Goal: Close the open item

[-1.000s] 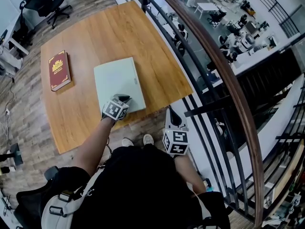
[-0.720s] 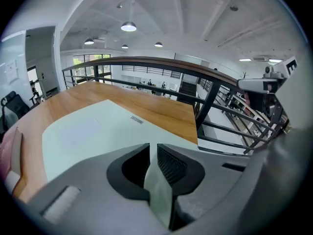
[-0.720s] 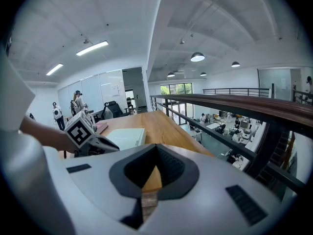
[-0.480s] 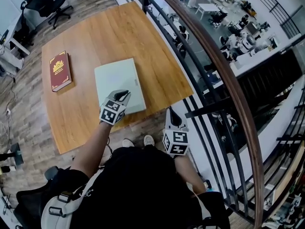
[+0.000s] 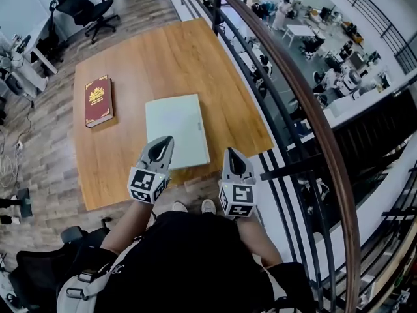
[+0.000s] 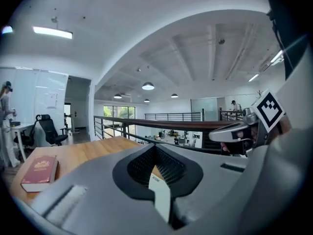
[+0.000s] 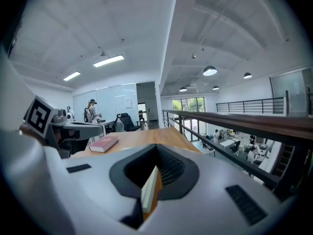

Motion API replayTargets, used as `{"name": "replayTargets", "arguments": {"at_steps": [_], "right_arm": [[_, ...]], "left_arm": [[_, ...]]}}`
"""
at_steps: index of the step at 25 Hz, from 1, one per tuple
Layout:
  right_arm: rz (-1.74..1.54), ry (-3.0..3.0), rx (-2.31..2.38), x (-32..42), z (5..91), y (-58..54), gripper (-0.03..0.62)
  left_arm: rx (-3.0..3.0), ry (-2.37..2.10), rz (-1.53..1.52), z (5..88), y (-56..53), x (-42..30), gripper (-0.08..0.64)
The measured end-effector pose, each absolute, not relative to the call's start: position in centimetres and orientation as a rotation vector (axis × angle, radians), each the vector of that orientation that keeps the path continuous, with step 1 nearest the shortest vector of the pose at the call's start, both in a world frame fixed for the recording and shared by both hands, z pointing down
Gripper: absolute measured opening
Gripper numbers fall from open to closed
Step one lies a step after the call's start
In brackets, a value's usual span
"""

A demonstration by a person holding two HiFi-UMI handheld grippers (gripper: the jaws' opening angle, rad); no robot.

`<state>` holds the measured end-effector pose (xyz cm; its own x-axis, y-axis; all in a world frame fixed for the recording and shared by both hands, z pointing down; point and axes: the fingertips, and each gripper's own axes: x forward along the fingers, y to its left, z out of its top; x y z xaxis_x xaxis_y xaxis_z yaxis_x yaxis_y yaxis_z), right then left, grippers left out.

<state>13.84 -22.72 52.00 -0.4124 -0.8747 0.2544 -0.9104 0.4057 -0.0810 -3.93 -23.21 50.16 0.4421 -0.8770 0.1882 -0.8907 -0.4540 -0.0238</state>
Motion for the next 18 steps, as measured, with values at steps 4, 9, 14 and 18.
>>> {"name": "replayTargets", "arguments": {"at_steps": [4,9,14,18], "right_arm": [[0.208,-2.645,1.548,10.1,47.6,-23.8,-0.002],[0.156,-2.822,1.418,5.0,43.8,-23.8,-0.002],[0.02,-2.836,1.312,1.3,43.8,-23.3,-0.002],[0.068,-2.866,1.248,-0.6,44.4,-23.1,-0.002]], "left_arm": [[2.51,-1.781,0.109,47.3,-20.8,-7.2,0.002],[2.421,-1.976,0.044,44.5,-18.3,-11.5,0.002],[2.322,-2.081,0.067,44.9,-16.5,-14.5,0.002],[2.25,-2.112,0.057,45.7,-15.8,-16.5,0.002]]}}
